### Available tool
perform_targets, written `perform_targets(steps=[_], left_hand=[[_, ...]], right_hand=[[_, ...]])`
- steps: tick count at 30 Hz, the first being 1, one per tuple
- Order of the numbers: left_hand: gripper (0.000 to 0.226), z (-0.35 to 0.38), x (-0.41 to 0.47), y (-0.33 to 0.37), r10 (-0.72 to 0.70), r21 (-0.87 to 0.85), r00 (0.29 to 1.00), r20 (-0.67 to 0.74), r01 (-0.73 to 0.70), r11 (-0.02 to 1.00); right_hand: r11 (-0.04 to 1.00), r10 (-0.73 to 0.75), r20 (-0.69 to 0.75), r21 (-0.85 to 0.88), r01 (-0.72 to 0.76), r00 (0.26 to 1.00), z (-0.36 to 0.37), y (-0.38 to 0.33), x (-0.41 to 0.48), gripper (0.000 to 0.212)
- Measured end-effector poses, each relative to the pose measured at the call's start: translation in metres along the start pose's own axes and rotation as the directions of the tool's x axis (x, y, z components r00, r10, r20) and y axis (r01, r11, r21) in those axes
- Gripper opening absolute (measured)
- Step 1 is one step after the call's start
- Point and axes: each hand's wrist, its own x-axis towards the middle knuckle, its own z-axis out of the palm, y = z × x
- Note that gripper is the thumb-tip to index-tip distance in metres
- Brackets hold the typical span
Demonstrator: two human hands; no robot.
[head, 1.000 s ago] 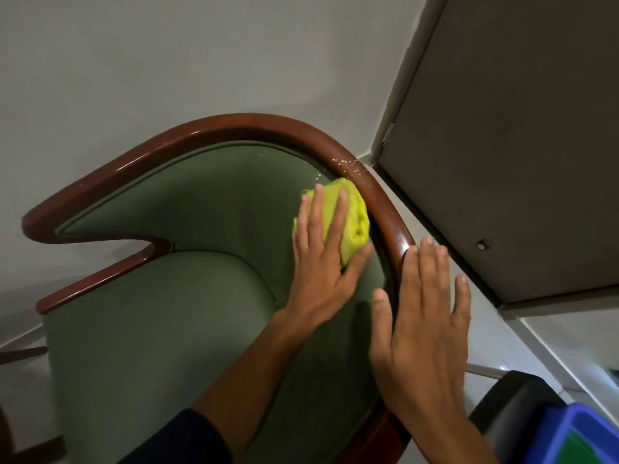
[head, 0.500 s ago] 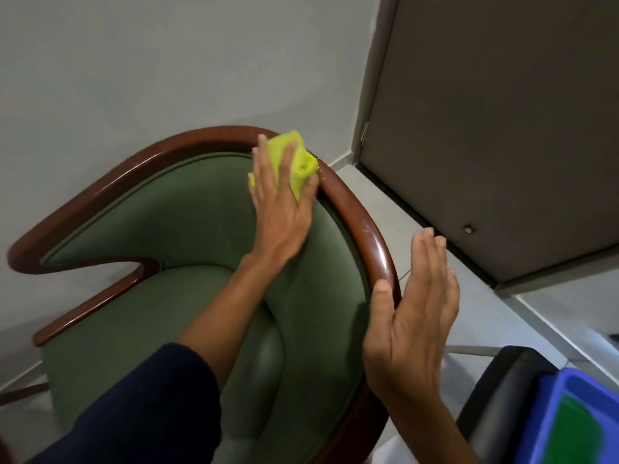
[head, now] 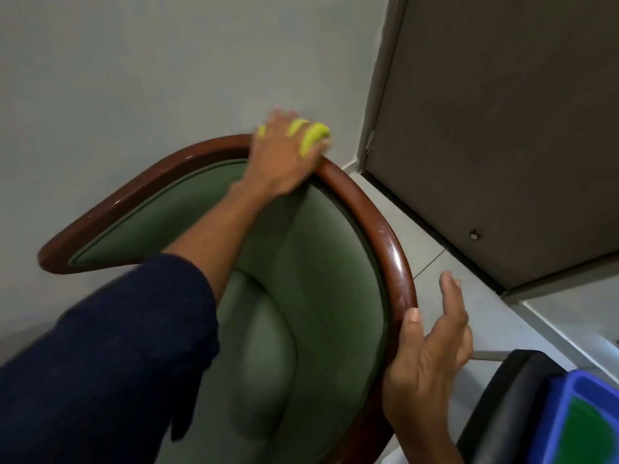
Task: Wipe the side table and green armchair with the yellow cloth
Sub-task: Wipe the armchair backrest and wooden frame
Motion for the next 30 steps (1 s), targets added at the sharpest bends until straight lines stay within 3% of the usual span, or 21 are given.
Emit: perform_targets(steps=[3,6,9,11,15,18,25,30], left_hand=[[0.063,-0.003,-0.008,-0.041,-0.323,-0.191,0.94,-0.108,0.299,0.935],[0.067,0.028,-0.052,-0.034,-0.484,-0.522,0.863,-0.145,0.35,0.778],[0.066,0.058,-0.075,-0.01,-0.632,-0.661,0.77,-0.09,0.429,0.616],[0.063,0.063,-0.072,-0.001,-0.666,-0.678,0.74,-0.095,0.442,0.587],[0.059,0.067,-0.084,0.016,-0.42,-0.525,0.889,-0.183,0.273,0.806],[0.058,0.074,-0.11,0.032,-0.256,-0.489,0.954,-0.158,0.149,0.859],[0.051,0.085,-0.178,0.065,-0.002,-0.464,0.998,-0.063,-0.028,0.885],[0.052,0.09,-0.238,0.072,0.126,-0.543,0.992,-0.003,-0.107,0.833]], right_hand=[[1.0,-0.008,-0.009,-0.003,0.008,1.0,0.0,0.001,0.0,0.056],[1.0,0.002,-0.007,0.018,-0.002,1.0,0.0,0.0,0.001,0.057],[0.998,0.028,-0.019,0.055,-0.027,0.999,0.002,0.0,0.002,0.059],[0.998,0.043,-0.034,0.055,-0.041,0.999,0.004,0.0,0.004,0.058],[0.997,0.063,-0.067,0.047,-0.06,0.996,0.007,0.002,0.005,0.057],[0.995,0.081,-0.063,0.062,-0.077,0.995,0.008,0.003,0.003,0.053],[0.999,-0.011,-0.001,0.045,0.011,1.0,0.005,0.006,0.004,0.059],[0.994,0.051,0.03,0.091,-0.054,0.998,0.001,0.012,0.001,0.057]])
